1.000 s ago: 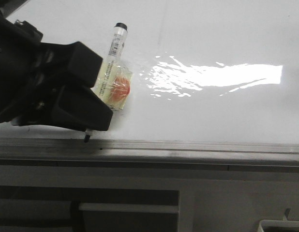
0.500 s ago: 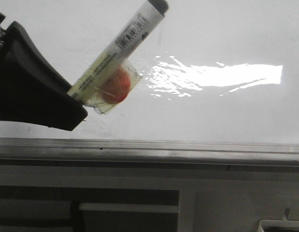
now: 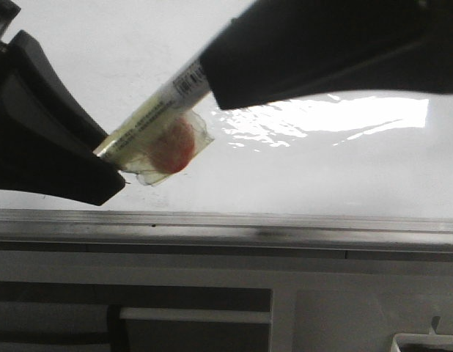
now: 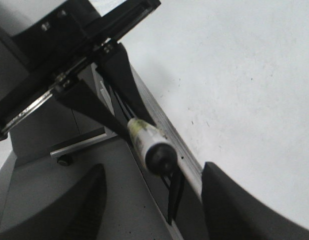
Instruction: Write number 5 on whiteboard
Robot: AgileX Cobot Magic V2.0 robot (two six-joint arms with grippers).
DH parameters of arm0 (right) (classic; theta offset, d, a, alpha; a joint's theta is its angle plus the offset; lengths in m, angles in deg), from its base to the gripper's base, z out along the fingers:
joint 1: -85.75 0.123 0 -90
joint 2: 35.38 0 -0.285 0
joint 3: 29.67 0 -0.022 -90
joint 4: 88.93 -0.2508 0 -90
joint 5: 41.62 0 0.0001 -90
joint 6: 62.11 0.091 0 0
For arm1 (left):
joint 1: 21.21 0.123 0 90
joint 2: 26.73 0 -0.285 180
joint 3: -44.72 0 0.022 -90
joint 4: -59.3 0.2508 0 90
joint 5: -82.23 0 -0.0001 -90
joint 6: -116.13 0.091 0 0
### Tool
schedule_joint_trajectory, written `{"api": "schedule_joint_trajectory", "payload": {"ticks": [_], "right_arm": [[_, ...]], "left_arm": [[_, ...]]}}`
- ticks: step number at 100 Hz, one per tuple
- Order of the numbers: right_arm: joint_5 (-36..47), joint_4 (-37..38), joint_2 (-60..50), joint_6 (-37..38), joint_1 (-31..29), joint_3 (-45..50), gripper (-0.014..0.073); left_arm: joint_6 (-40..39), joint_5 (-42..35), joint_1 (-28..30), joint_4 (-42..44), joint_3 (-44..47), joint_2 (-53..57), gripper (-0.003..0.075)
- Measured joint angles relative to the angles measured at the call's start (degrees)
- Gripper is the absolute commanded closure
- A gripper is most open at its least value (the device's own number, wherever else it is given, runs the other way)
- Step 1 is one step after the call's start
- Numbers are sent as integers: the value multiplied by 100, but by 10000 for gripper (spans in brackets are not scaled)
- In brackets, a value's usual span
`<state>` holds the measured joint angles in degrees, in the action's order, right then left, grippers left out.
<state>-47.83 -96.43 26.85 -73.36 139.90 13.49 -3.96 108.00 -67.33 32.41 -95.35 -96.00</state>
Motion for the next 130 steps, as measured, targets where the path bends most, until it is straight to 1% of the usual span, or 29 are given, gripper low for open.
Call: {"api": "schedule_joint_trajectory", "payload": {"ticks": [17,43,53,73,106,130], "right_arm": [[335,13,377,-9,0,-156,216],[358,17,564,-9,87,-190,216],[277,27,564,-9,137,-209,216],[-35,30,564,-9,185,-212,216],[-364,30,306,-9,185,-212,216],[-406,39,306,-9,185,-212,216]], "left_arm": [[23,0,-44,0,0,0,741],[571,-64,-625,0,0,0,741],[681,-227,-712,0,0,0,741],[723,-527,-718,0,0,0,741],[733,-574,-718,0,0,0,741],[733,-689,-718,0,0,0,740]]}}
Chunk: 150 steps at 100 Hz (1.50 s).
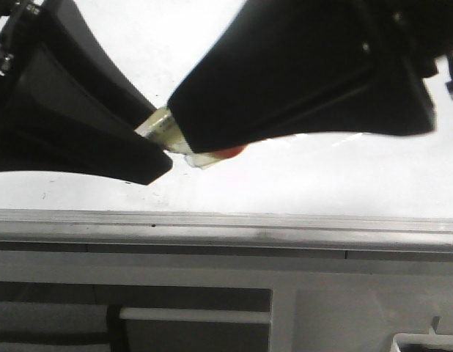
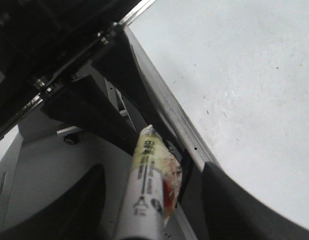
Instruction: Write number 5 on whiteboard
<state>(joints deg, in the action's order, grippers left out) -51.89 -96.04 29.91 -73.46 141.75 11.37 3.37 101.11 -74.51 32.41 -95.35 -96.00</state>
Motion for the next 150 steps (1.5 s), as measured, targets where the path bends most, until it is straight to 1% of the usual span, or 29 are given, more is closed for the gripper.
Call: {"api": "schedule_joint_trajectory", "payload": {"ticks": [20,34,41,48,53,54,60,68,87,89,96,103,107,108,111,116,122,137,150], "right_arm": [[134,0,74,0,0,0,219],[261,0,168,0,63,0,263],[310,0,176,0,85,0,309],[323,0,185,0,121,0,374],[323,0,196,0,121,0,433],[323,0,196,-2,121,0,463],[307,0,196,-25,121,0,537],[250,4,196,-60,121,0,664],[109,62,196,-119,121,0,659],[109,62,196,-123,121,0,659],[109,70,196,-133,121,0,659],[124,55,196,-136,121,-11,659],[124,28,196,-123,121,-11,657],[124,28,196,-110,121,-11,657],[124,15,196,-97,121,-11,657],[97,15,196,-86,121,-11,657],[60,59,186,-88,121,-11,657],[-251,262,19,-57,121,-11,636],[-450,389,-253,-57,2,-11,634]], "left_arm": [[0,-13,0,0,0,0,740],[0,-22,0,-63,0,0,740],[0,-22,0,-78,0,0,741],[0,-22,0,-87,0,0,741],[0,2,0,-90,0,0,741],[0,-1,0,-90,0,0,741],[0,60,0,-100,0,0,741],[0,129,0,-123,0,0,741],[-10,186,0,-136,0,0,736],[-10,186,0,-145,0,0,729],[-10,194,0,-235,0,0,658],[-10,194,0,-360,11,0,535],[-10,149,0,-452,11,0,444],[-10,151,0,-483,11,0,444],[-10,120,0,-544,11,0,389],[-10,107,0,-630,11,12,327],[-10,68,0,-762,11,75,305],[-366,-48,39,-881,11,557,305],[-817,-48,366,-908,39,1137,306]]}}
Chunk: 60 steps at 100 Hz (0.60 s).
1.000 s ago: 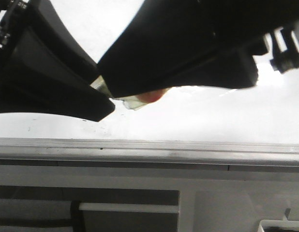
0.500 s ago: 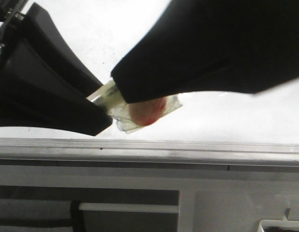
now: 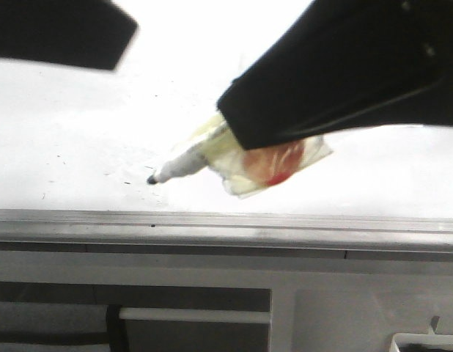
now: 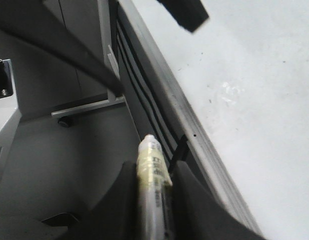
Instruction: Write number 5 on whiteboard
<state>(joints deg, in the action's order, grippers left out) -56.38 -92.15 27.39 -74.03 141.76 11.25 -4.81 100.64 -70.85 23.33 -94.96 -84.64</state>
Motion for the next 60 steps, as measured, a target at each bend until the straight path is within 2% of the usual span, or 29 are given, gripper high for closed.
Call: {"api": "schedule_joint_trajectory", "payload": {"ticks": [10,19,32,45,60], "right_arm": [[-69,25,-249,0,-148,0,634],[-96,50,-453,0,-261,0,634],[-84,285,-592,0,-297,0,634],[320,772,-464,0,-374,0,634],[748,973,-24,0,-718,-106,634]], "left_arm": [[-427,-14,351,-9,195,561,326],[-839,-14,701,-9,503,1058,383],[-1531,-86,1150,-180,1007,1699,549],[-1847,-439,1456,-793,1474,2066,742],[-1901,-759,1526,-1209,1652,2123,741]]}}
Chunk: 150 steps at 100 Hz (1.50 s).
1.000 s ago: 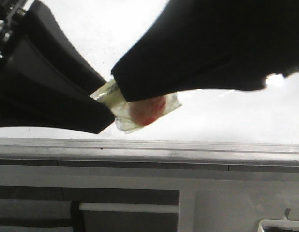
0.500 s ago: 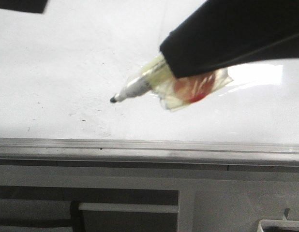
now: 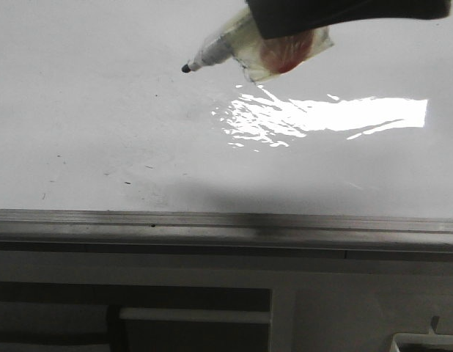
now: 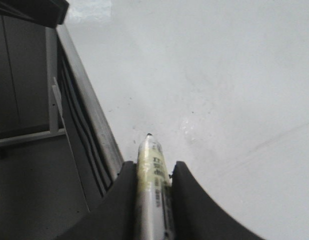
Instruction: Write number 5 on whiteboard
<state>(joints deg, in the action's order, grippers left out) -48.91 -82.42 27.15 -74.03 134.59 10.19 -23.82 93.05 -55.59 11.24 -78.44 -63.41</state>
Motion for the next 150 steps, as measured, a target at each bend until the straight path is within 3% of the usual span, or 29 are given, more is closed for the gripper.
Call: {"api": "schedule_joint_trajectory", "payload": {"ticks": [21,88,150], "right_arm": [[142,45,333,-11,-415,-167,636],[166,70,718,-11,-950,-167,636],[37,21,917,39,-995,-189,636]], "left_arm": [[-25,-78,0,-97,24,0,741],[-36,-296,0,-123,24,0,741],[-36,-309,0,-123,24,0,741]]}}
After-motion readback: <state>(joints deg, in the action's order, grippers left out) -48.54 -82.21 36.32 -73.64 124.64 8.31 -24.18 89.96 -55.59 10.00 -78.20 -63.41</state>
